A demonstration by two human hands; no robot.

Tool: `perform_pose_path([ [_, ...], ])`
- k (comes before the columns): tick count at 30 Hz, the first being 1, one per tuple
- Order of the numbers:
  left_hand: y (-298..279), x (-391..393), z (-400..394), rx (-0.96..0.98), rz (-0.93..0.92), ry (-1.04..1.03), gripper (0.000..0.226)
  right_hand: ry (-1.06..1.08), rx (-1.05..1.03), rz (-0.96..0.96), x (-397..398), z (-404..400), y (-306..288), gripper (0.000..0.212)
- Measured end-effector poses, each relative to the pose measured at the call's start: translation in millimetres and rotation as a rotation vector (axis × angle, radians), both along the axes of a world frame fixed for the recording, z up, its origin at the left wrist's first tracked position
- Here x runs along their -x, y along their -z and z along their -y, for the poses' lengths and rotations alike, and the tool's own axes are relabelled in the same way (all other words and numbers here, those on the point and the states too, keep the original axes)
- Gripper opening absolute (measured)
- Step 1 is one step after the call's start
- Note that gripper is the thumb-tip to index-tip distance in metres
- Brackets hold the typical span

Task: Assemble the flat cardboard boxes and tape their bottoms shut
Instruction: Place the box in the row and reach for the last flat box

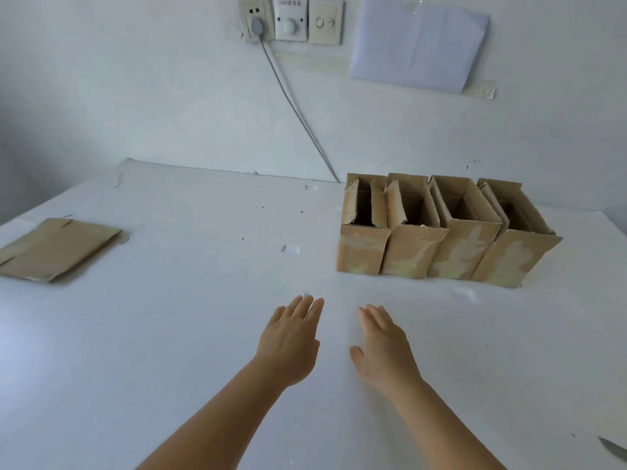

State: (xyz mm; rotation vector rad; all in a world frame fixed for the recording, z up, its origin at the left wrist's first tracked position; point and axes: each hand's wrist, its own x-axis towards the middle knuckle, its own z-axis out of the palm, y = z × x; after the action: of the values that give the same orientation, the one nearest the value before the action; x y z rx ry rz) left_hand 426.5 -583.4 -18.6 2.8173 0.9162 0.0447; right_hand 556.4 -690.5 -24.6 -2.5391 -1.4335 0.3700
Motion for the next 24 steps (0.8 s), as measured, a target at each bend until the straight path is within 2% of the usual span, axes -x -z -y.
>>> perform_pose_path([
  [6,-6,76,45,-0.009,-0.040,-0.138,0.065,-0.142,-0.018,-0.040,53,27,3,0.064],
  [12,-11,153,54,0.013,-0.037,-0.293,0.063,-0.296,-0.002,-0.083,113,24,0,0.063],
  [18,-11,231,34,0.041,-0.020,-0.423,0.064,-0.420,-0.025,-0.056,180,-12,-7,0.060],
  [24,-14,321,-18,0.047,-0.024,-0.475,0.064,-0.444,-0.042,-0.041,265,-74,-22,0.057],
])
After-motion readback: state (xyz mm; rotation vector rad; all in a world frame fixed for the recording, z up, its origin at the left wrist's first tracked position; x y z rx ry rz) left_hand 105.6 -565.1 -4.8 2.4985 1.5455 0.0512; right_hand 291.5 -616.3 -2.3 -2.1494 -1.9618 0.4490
